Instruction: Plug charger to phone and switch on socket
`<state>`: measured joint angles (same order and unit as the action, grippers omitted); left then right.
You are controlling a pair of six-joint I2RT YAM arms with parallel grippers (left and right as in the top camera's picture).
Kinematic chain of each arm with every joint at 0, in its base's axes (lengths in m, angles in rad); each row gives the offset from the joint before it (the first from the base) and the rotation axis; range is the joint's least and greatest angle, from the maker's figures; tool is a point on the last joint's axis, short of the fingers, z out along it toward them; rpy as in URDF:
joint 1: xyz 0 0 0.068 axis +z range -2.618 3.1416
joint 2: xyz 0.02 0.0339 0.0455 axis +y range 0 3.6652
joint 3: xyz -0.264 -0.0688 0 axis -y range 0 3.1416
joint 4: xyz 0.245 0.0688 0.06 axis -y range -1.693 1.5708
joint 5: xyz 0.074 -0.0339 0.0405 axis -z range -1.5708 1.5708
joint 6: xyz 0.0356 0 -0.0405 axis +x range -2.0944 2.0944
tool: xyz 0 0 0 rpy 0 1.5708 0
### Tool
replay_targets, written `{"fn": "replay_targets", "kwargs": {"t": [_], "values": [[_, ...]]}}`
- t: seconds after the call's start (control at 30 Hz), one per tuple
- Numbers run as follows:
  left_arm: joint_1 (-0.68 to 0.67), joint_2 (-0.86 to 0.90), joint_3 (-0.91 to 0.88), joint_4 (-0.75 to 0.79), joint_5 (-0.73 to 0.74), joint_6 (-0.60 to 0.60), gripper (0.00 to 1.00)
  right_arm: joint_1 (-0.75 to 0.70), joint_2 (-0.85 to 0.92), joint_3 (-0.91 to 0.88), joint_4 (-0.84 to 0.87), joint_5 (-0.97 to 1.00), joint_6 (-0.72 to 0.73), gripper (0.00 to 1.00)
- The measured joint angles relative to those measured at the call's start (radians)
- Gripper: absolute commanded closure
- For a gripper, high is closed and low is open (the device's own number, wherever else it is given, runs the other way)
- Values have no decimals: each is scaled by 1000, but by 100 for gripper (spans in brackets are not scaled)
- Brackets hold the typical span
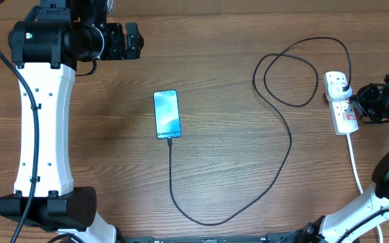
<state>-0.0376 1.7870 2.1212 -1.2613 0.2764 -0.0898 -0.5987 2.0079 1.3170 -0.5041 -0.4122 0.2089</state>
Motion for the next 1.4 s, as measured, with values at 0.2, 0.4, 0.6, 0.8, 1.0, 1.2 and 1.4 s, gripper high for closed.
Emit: {"fn": "replay_targets", "kwargs": {"t": [0.2,0.4,0.6,0.8,1.0,1.2,1.4], "values": [[0,0,0,0,0,0,0,0,0,0,19,8,0,96],[0,0,0,0,0,0,0,0,4,0,22,10,0,96],[0,0,0,0,0,0,0,-2,34,7,23,9,0,96],[0,0,0,0,0,0,0,-2,41,13,23,9,0,96],[0,0,0,0,0,0,0,-2,41,19,4,13,-26,96],[0,0,0,0,0,0,0,0,41,23,-7,18,-58,96],[0,0,0,0,0,0,0,8,41,26,-7,30,-72,96]]}}
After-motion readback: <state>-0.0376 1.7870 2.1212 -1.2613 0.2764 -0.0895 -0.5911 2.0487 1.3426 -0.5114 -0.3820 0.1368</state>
